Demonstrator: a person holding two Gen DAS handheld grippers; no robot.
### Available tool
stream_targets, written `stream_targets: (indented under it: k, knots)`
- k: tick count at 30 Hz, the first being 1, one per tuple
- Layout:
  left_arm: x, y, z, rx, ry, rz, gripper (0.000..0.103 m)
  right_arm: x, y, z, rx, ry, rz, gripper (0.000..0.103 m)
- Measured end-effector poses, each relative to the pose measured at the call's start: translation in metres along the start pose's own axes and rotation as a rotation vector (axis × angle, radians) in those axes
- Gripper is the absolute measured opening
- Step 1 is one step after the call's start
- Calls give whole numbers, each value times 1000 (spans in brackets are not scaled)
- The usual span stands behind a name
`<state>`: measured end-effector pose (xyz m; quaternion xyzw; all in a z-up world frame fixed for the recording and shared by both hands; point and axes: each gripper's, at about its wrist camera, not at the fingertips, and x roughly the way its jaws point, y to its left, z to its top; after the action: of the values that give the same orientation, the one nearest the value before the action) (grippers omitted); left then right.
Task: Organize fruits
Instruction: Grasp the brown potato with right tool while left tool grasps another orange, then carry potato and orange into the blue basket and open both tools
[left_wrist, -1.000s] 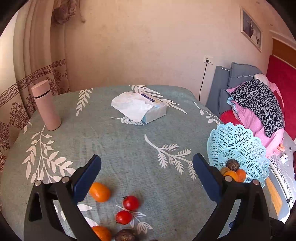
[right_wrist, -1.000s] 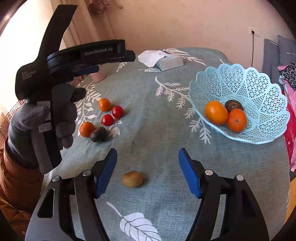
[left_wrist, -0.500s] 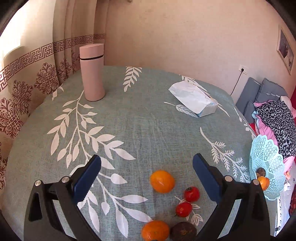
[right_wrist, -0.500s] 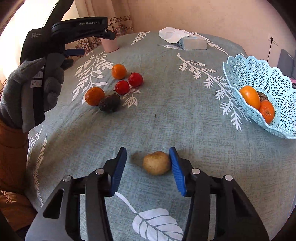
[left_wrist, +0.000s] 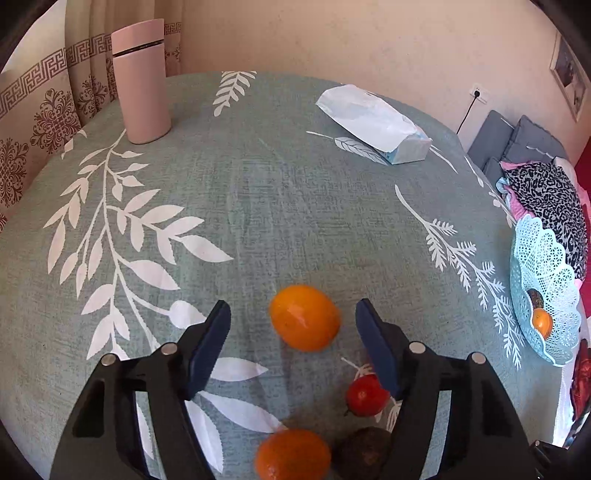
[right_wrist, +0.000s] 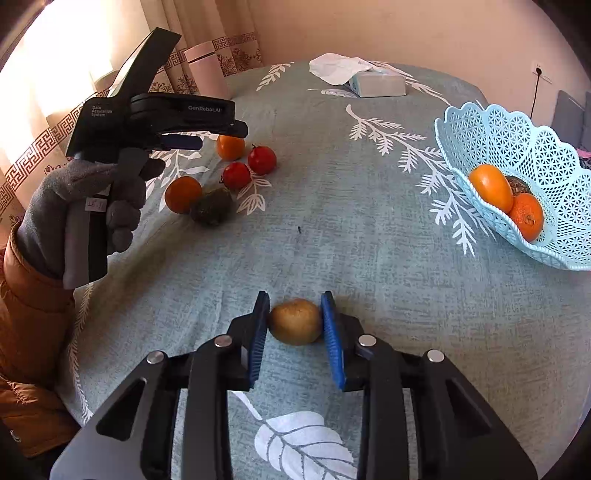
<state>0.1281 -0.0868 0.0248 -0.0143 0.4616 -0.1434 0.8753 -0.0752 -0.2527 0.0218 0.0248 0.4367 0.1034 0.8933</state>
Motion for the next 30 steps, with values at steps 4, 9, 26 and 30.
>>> stream_targets:
  k: [4,9,26,30]
  knots:
    - [10,1,-3,-11,37,-38,42,-2,0,0,3,-7,12,30]
    - [6,0,-6,-20,18,-60,40,-4,-3,1,25,-16,36,30]
    - [-26,-16,-6,29,-76,-23,40,-49,-47,20,141,-166,-38,30]
    - [-32,-26,-7,56,-93,-14,40,-68,-72,29,193,-232,-103,30]
